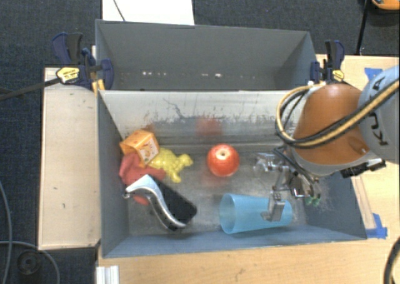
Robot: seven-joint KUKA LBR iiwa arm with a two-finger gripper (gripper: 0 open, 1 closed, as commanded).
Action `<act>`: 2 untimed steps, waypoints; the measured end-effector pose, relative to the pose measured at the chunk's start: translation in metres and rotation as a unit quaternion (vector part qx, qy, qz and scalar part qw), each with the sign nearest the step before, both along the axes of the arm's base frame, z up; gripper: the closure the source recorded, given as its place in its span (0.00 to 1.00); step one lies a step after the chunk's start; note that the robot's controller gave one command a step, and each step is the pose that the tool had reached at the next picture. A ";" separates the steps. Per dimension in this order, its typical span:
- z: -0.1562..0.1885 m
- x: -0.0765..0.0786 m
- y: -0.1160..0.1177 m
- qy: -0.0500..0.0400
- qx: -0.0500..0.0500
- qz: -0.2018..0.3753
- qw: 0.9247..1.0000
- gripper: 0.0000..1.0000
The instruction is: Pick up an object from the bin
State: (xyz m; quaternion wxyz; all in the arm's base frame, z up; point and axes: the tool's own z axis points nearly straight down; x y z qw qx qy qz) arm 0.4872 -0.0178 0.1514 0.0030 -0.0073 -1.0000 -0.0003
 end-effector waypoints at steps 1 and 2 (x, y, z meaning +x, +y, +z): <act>0.004 0.002 0.000 -0.004 0.000 0.000 1.000 0.00; -0.045 0.002 0.001 -0.007 0.000 0.041 0.999 0.00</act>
Offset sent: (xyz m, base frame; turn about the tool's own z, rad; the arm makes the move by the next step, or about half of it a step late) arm -0.0015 0.0018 -0.0749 -0.1183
